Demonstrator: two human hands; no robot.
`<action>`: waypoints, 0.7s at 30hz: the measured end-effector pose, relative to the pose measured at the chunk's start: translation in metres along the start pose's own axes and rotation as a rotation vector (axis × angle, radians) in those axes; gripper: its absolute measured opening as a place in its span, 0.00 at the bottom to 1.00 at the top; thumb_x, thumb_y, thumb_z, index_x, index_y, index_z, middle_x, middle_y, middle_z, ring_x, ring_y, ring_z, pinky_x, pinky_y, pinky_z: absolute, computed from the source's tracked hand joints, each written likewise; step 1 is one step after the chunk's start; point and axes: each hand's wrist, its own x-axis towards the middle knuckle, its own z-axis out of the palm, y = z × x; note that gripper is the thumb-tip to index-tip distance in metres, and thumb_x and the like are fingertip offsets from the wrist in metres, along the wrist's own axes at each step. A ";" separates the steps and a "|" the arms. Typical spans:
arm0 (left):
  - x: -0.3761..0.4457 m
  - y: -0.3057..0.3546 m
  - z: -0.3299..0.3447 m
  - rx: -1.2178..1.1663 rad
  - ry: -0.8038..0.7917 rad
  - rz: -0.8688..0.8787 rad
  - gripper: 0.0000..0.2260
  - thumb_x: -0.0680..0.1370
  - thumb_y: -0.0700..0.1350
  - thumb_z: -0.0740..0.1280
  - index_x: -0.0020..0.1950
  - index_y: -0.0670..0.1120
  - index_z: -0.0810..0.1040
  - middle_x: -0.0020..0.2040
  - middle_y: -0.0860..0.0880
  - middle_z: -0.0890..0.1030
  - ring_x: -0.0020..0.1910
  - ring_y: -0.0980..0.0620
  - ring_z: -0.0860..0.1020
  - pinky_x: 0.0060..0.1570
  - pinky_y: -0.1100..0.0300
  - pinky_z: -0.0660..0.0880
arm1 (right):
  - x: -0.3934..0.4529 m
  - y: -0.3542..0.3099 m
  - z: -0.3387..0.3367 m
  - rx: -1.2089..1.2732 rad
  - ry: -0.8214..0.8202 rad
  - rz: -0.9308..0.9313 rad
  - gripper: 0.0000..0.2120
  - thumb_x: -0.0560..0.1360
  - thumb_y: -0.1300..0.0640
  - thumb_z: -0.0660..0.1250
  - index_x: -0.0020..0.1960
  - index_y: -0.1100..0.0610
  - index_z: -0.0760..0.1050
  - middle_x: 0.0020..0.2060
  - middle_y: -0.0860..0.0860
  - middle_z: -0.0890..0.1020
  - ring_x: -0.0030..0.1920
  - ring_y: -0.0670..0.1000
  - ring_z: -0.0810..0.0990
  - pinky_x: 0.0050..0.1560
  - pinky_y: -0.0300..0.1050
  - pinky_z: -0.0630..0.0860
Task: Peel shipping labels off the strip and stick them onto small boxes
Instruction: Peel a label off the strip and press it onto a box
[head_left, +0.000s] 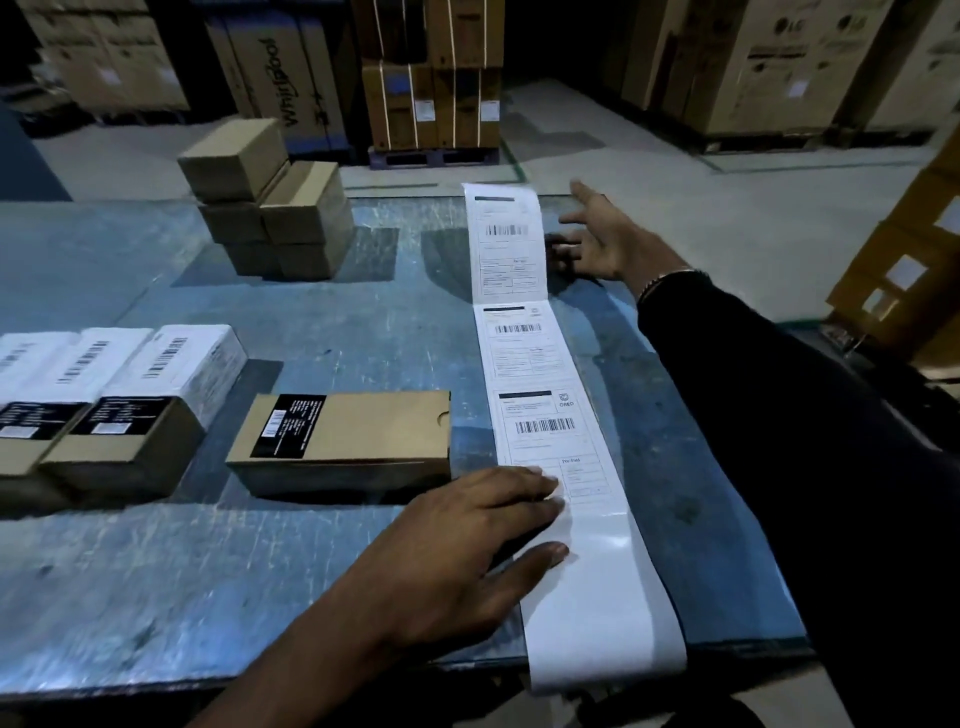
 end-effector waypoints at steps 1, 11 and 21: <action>0.000 0.000 0.000 -0.006 0.000 0.001 0.19 0.86 0.60 0.64 0.72 0.52 0.82 0.73 0.57 0.79 0.75 0.60 0.73 0.71 0.58 0.74 | 0.000 0.006 0.002 -0.058 -0.016 -0.011 0.34 0.82 0.34 0.67 0.74 0.60 0.67 0.61 0.61 0.84 0.52 0.58 0.87 0.54 0.54 0.87; 0.000 0.003 -0.001 -0.017 0.051 0.013 0.16 0.84 0.56 0.68 0.67 0.50 0.84 0.70 0.54 0.82 0.73 0.58 0.76 0.65 0.53 0.79 | -0.014 0.040 0.022 -0.890 0.236 -0.298 0.38 0.71 0.57 0.84 0.76 0.59 0.72 0.61 0.58 0.83 0.59 0.56 0.83 0.52 0.41 0.75; -0.001 0.004 -0.001 0.029 0.097 0.032 0.15 0.83 0.57 0.70 0.63 0.51 0.87 0.64 0.52 0.84 0.65 0.53 0.80 0.58 0.52 0.82 | -0.222 0.087 0.030 -1.253 -0.136 -0.451 0.18 0.79 0.45 0.76 0.67 0.47 0.83 0.63 0.45 0.78 0.62 0.44 0.75 0.60 0.40 0.70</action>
